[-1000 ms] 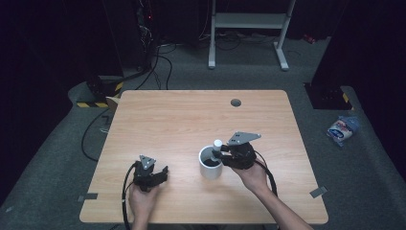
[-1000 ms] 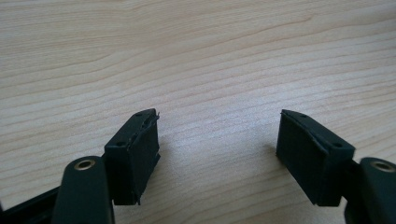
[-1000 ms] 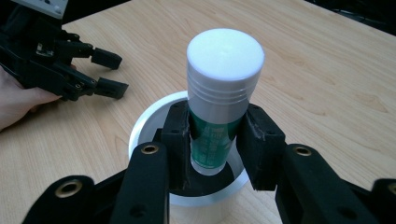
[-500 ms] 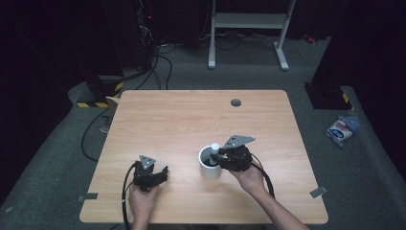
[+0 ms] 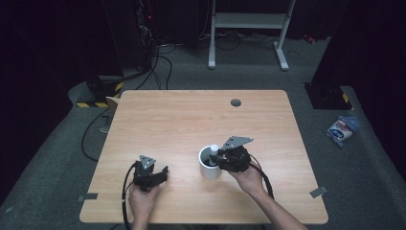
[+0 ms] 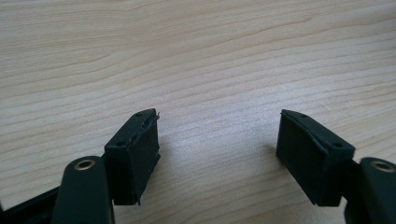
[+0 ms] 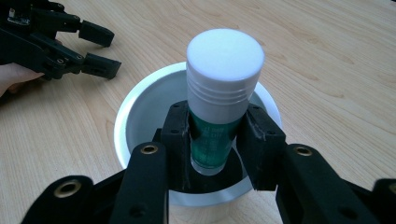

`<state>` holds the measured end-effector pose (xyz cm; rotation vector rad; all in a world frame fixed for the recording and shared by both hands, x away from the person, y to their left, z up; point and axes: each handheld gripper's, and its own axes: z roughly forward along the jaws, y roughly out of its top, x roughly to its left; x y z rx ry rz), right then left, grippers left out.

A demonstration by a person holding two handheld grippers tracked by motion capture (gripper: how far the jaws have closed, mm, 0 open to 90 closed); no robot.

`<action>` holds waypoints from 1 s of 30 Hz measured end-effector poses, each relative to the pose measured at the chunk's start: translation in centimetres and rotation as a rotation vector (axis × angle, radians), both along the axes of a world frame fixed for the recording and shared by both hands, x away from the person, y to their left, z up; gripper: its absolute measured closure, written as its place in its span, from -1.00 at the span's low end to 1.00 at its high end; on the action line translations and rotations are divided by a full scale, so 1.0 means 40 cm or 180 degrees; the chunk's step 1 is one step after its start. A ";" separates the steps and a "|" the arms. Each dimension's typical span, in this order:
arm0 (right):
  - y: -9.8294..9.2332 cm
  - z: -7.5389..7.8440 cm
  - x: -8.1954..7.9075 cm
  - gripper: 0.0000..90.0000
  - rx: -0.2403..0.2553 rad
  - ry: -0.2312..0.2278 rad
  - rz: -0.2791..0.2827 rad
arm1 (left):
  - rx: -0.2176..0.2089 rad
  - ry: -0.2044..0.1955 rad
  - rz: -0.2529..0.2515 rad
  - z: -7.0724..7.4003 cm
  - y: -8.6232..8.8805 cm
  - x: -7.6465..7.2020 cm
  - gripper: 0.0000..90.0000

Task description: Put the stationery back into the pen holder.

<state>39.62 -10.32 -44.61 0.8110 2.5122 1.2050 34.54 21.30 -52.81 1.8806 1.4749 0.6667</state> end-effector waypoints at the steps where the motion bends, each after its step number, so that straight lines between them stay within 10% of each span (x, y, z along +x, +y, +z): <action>1: 0.001 -0.001 -0.001 0.44 -0.0002 0.0000 -0.0002 | 0.0000 0.0000 0.0000 0.000 0.000 0.000 -0.34; 30: 0.006 -0.005 -0.010 0.29 0.0054 0.0003 0.0121 | 0.0022 0.0005 -0.0005 0.000 -0.001 0.000 -0.34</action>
